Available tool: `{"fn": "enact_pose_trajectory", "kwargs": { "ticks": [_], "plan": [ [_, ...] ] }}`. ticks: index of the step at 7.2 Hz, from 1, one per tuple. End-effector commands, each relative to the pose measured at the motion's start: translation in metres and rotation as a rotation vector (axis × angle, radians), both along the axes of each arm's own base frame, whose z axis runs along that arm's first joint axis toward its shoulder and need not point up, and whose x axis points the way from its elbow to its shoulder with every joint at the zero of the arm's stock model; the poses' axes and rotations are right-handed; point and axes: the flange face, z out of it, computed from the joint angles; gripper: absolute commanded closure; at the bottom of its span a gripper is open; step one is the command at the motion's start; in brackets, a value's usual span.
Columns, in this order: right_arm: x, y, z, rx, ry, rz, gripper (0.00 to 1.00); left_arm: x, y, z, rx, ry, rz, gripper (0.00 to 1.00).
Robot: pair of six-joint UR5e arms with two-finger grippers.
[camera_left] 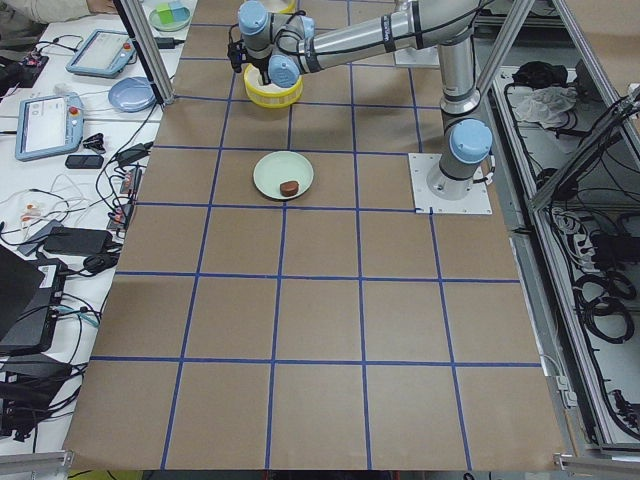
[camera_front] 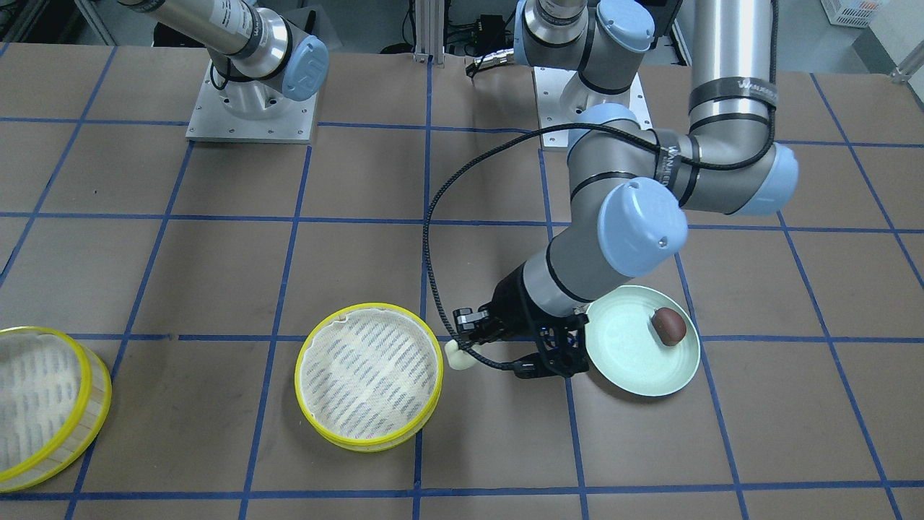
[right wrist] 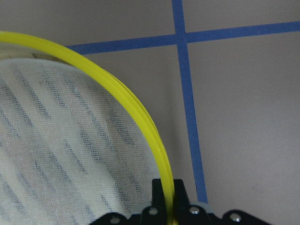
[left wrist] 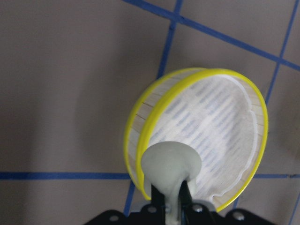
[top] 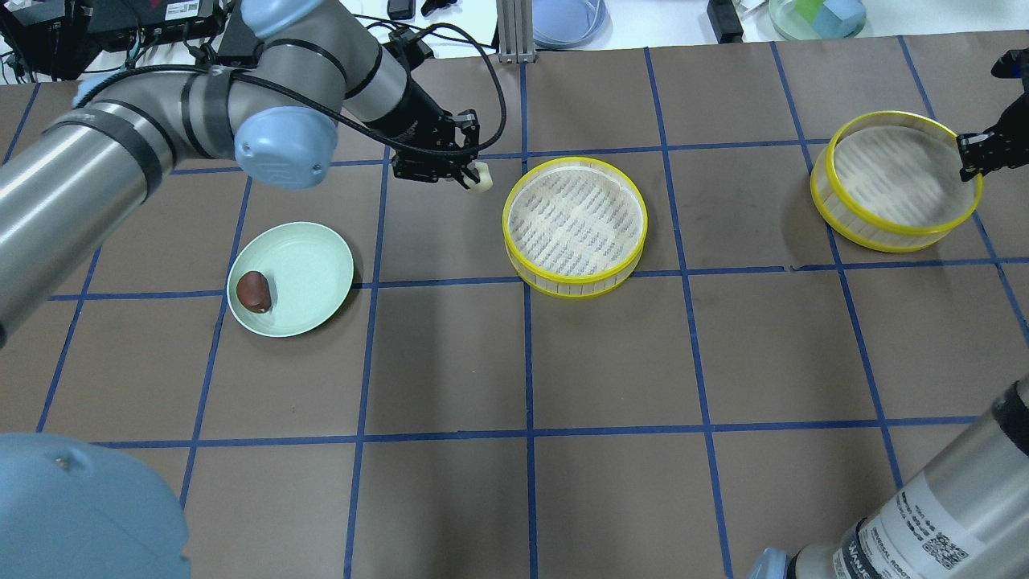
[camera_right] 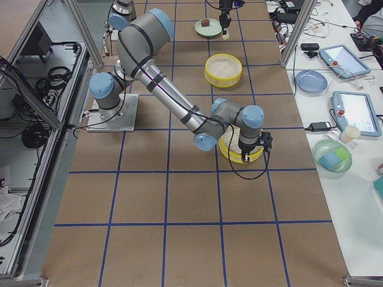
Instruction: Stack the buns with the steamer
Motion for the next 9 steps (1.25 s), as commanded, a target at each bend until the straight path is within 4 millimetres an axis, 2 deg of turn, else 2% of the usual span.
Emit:
{"fn": "enact_pose_trajectory", "kwargs": {
  "ticks": [1, 2, 3, 4, 5, 6, 7, 8, 9],
  "plan": [
    [0.018, 0.015, 0.049, 0.014, -0.022, -0.048, 1.00, -0.055, 0.013, -0.045, -0.011, 0.046, -0.001, 1.00],
    [0.030, 0.014, 0.063, 0.001, -0.012, -0.044, 1.00, -0.056, 0.016, -0.065, 0.018, 0.037, -0.004, 1.00],
    [0.049, 0.012, 0.075, 0.001, -0.016, -0.052, 1.00, -0.055, 0.017, -0.072, 0.029, 0.030, 0.001, 0.64],
    [0.088, 0.008, 0.094, -0.007, -0.025, -0.089, 1.00, -0.054, 0.017, -0.071, 0.032, 0.027, 0.011, 0.01],
    [0.126, 0.006, 0.113, -0.009, -0.020, -0.075, 1.00, -0.055, 0.017, -0.070, 0.043, 0.036, 0.031, 0.00],
    [0.160, 0.003, 0.116, -0.009, -0.023, -0.090, 1.00, -0.055, 0.014, -0.064, 0.029, 0.033, 0.033, 0.00],
    [0.206, 0.000, 0.116, -0.006, -0.027, -0.087, 1.00, -0.041, 0.010, -0.035, -0.025, 0.016, 0.036, 0.00],
    [0.255, 0.006, 0.136, -0.020, 0.033, -0.108, 1.00, -0.004, -0.004, -0.010, -0.084, -0.037, 0.079, 0.00],
    [0.290, 0.017, 0.148, -0.007, 0.036, -0.110, 1.00, 0.037, -0.013, 0.008, -0.125, -0.112, 0.058, 0.00]
  ]
}}
